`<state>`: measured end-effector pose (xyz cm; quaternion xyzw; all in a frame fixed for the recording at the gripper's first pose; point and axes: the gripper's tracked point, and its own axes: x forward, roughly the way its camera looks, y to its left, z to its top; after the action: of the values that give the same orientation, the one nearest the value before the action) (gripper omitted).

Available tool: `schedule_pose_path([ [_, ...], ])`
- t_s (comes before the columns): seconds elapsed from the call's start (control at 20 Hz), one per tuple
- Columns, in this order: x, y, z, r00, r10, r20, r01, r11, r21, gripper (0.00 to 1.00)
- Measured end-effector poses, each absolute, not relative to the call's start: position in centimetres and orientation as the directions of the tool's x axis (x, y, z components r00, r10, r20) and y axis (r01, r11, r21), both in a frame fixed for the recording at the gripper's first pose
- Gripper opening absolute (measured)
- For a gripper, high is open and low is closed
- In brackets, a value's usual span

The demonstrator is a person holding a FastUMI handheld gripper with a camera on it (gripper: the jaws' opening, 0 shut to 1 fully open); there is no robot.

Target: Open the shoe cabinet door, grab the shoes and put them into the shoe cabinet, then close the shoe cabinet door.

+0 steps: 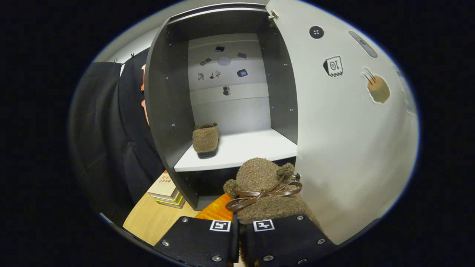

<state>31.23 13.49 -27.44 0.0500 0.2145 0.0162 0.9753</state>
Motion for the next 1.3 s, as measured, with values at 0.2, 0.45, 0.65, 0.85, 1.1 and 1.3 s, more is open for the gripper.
schedule_pose_path([
  [0.2,34.6,14.5,-25.9,0.911,0.050,-0.409,-0.013,0.995,0.095,0.08],
  [0.45,39.7,15.3,-24.5,0.914,0.033,-0.404,0.010,0.995,0.104,0.08],
  [0.65,43.8,14.9,-24.3,0.915,0.010,-0.403,0.051,0.989,0.141,0.08],
  [0.85,46.9,14.2,-25.1,0.904,-0.017,-0.428,0.069,0.992,0.105,0.08],
  [1.1,51.2,14.0,-25.7,0.896,-0.025,-0.444,0.076,0.992,0.097,0.08],
  [1.3,55.3,13.1,-26.0,0.888,-0.016,-0.460,0.091,0.986,0.141,0.08],
])
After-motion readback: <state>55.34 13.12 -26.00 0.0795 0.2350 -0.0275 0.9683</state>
